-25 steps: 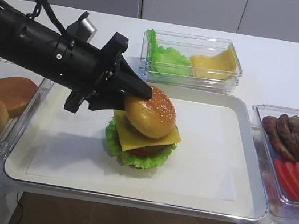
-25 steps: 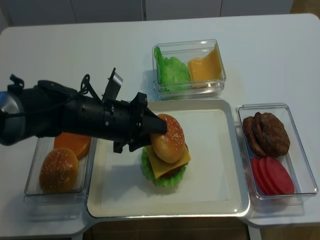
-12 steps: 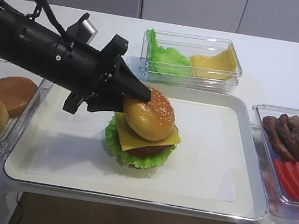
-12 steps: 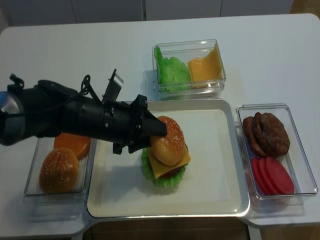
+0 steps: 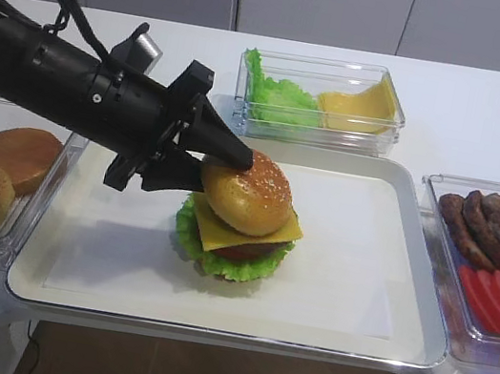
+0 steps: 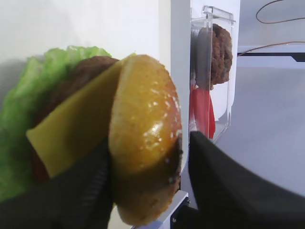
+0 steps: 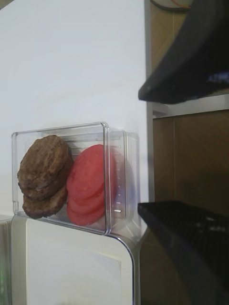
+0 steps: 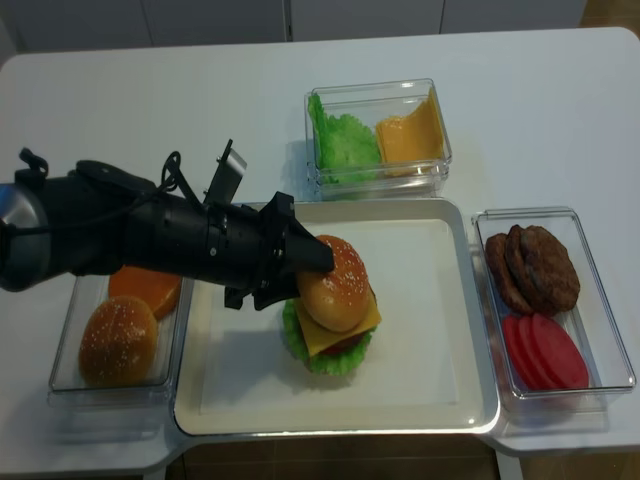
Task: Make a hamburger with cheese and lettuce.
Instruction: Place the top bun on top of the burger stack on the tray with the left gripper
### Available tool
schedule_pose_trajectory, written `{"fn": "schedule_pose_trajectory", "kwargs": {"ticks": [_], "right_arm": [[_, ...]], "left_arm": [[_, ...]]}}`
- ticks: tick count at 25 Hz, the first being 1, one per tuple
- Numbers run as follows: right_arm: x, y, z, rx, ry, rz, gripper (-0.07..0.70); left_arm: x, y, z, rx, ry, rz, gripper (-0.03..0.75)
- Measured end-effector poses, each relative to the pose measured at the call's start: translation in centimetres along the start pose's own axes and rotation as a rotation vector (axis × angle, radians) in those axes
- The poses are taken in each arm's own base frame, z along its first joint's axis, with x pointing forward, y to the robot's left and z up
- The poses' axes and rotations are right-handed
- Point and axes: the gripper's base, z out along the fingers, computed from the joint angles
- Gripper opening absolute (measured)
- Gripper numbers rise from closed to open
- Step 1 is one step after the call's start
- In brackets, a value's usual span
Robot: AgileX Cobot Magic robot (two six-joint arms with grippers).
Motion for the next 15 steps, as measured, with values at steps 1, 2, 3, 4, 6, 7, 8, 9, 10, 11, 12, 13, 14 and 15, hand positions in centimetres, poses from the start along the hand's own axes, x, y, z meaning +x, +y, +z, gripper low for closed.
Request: {"fn": "schedule_pose_trajectory", "kwargs": {"ticks": [1, 2, 3, 4, 6, 7, 8, 9, 10, 11, 12, 13, 14, 15], "right_arm": [[0.0, 0.0, 0.0, 0.0, 0.0, 0.002, 0.501], [0.0, 0.0, 0.0, 0.0, 0.0, 0.002, 0.501], [0.0, 0.0, 0.0, 0.0, 0.0, 0.002, 0.501], [0.0, 0.0, 0.0, 0.0, 0.0, 0.004, 0.501], [0.0, 0.0, 0.0, 0.0, 0.0, 0.004, 0.501], [0.0, 0.0, 0.0, 0.0, 0.0, 0.004, 0.501], [0.0, 0.0, 0.0, 0.0, 0.0, 0.004, 0.501], [0.0, 0.0, 0.0, 0.0, 0.0, 0.004, 0.501], [0.0, 0.0, 0.0, 0.0, 0.0, 0.004, 0.501], [0.0, 0.0, 0.0, 0.0, 0.0, 0.004, 0.501], [0.0, 0.0, 0.0, 0.0, 0.0, 0.004, 0.501], [0.0, 0.0, 0.0, 0.0, 0.0, 0.004, 0.501], [0.0, 0.0, 0.0, 0.0, 0.0, 0.004, 0.501], [0.0, 0.0, 0.0, 0.0, 0.0, 0.004, 0.501]], "left_arm": [[0.0, 0.0, 0.0, 0.0, 0.0, 0.0, 0.37], [0.0, 0.0, 0.0, 0.0, 0.0, 0.0, 0.379], [0.0, 0.0, 0.0, 0.0, 0.0, 0.0, 0.387], [0.0, 0.0, 0.0, 0.0, 0.0, 0.0, 0.395], [0.0, 0.0, 0.0, 0.0, 0.0, 0.0, 0.407], [0.0, 0.0, 0.0, 0.0, 0.0, 0.0, 0.412], [0.0, 0.0, 0.0, 0.0, 0.0, 0.0, 0.418], [0.0, 0.0, 0.0, 0.0, 0.0, 0.0, 0.424], [0.0, 0.0, 0.0, 0.0, 0.0, 0.0, 0.428], [0.0, 0.0, 0.0, 0.0, 0.0, 0.0, 0.434], [0.03, 0.0, 0.0, 0.0, 0.003, 0.001, 0.438], [0.05, -0.01, 0.0, 0.001, 0.005, 0.001, 0.442], [0.09, -0.02, 0.0, 0.002, 0.01, 0.002, 0.444], [0.15, -0.03, 0.0, 0.004, 0.016, 0.004, 0.445]]}}
